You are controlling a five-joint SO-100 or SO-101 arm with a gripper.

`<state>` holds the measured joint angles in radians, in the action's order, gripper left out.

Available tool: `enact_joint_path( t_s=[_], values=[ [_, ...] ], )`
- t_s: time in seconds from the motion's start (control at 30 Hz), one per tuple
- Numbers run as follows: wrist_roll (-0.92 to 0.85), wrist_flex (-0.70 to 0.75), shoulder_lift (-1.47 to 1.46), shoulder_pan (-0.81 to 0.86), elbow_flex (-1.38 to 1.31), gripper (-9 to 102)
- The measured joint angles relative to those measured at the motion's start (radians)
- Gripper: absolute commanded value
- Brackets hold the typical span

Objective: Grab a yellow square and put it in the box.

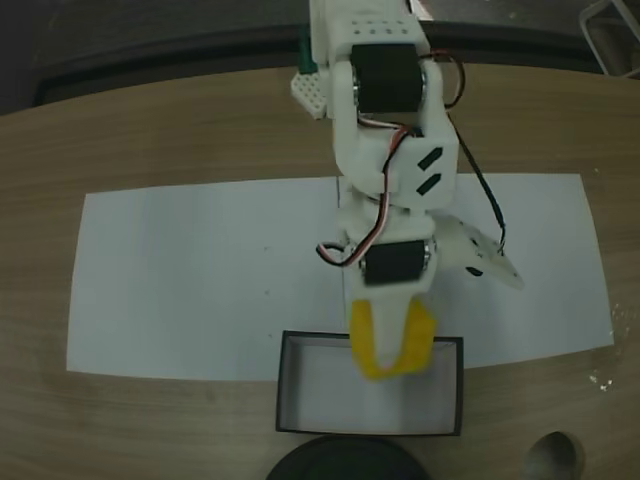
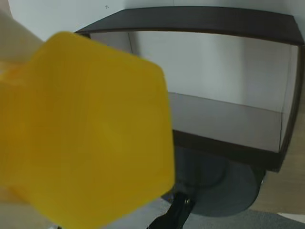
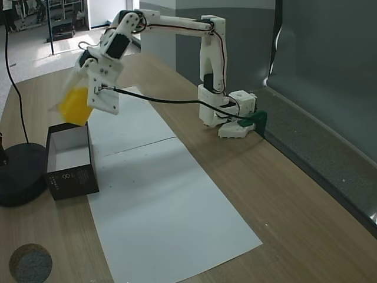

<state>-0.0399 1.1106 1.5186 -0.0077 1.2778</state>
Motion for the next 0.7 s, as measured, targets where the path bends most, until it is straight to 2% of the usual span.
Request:
enact_joint_path(
  t_s=[0.23,0.4,0.47,0.7],
  values=[
    [0.04,0.017,-0.219,0.035,-0.178,12],
    [0.046,0.115,-0.282,0.032,-0.262,32],
    [0.046,0.158,-0.282,0.028,-0.284,37],
    [0.046,0.29,-0.282,0.012,-0.417,31]
  ],
)
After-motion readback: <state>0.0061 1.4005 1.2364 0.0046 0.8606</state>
